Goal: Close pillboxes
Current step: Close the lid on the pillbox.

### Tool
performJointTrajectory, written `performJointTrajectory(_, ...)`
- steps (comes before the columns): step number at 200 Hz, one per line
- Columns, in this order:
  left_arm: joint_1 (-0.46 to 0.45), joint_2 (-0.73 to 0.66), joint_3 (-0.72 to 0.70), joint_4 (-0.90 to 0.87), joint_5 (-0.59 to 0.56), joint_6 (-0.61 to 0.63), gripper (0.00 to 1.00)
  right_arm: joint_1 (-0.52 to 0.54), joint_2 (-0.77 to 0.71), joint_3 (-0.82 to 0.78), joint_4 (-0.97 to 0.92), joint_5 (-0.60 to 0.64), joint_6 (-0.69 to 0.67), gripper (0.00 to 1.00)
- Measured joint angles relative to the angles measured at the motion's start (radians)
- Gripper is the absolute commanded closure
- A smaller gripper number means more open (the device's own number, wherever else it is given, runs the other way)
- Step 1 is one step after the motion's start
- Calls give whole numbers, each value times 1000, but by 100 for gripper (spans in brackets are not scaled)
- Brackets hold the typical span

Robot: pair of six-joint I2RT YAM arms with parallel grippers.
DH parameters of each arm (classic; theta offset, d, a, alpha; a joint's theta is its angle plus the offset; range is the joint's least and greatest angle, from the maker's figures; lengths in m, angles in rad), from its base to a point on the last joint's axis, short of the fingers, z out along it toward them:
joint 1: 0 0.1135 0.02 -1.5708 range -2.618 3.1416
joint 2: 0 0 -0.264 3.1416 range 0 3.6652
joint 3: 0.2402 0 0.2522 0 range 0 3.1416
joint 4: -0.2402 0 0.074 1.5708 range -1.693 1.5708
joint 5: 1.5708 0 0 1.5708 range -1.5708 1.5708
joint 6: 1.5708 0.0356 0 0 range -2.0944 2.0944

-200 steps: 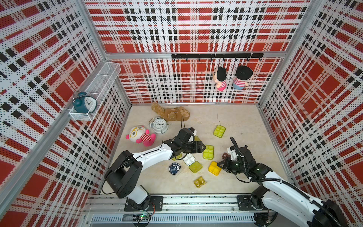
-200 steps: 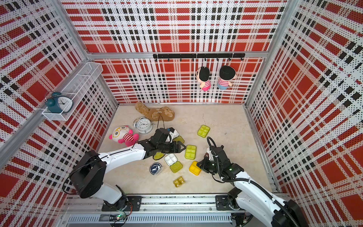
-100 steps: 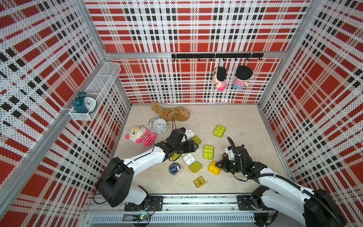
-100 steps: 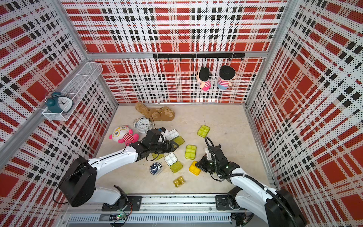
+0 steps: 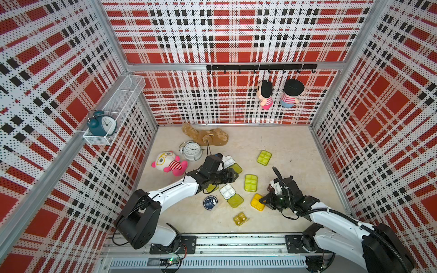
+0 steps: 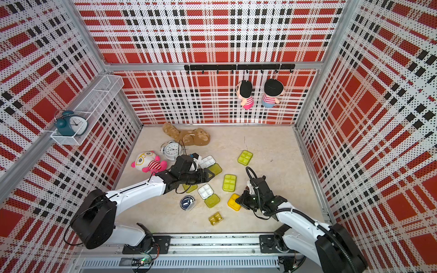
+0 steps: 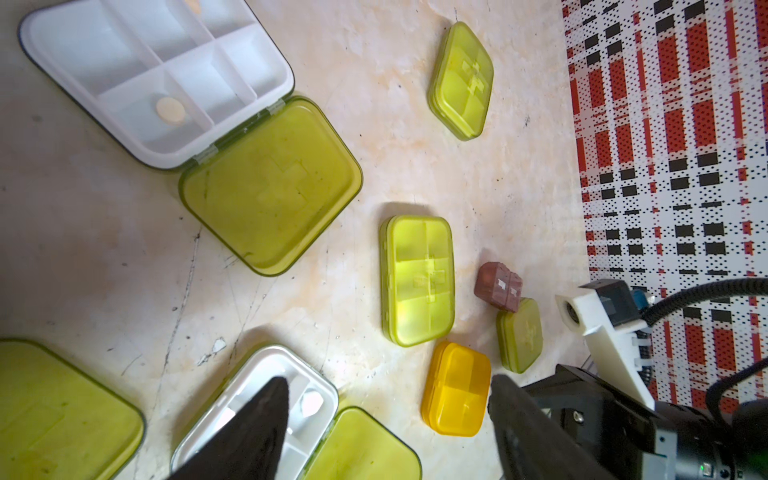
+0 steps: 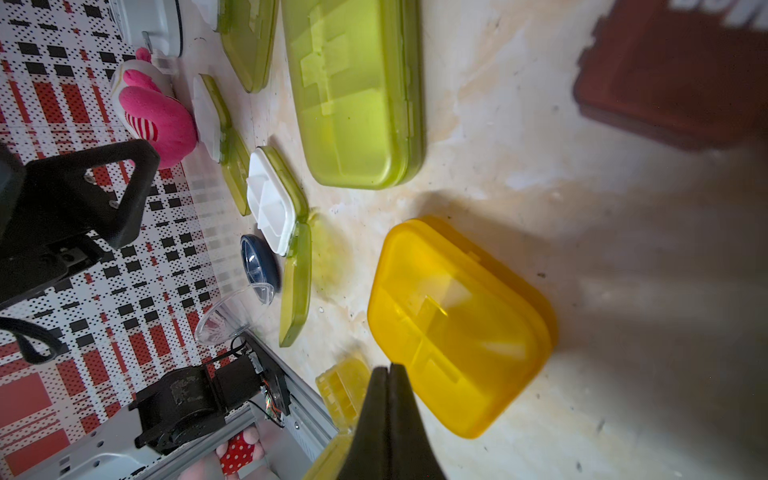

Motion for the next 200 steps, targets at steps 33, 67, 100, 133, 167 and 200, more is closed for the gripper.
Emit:
performJointTrajectory(33,0,0,0,0,0,-2,22,0,12,0,-21,0,-1,100)
performJointTrajectory(67,0,2,0,0,0,-5,22,0,22,-2,-28,1,0,100)
performJointTrajectory(100,1,5,0,0,0,-5,22,0,42,-3,-28,0,-1,100)
performJointTrajectory(133,1,8,0,1,-1,-5,22,0,56,-3,-20,-3,-2,100)
performJointTrajectory(167,1,8,0,1,-5,-12,22,0,71,-3,-2,-9,-4,100)
performJointTrajectory(200,6,8,-2,2,-11,-13,22,0,87,-1,14,-16,-5,100)
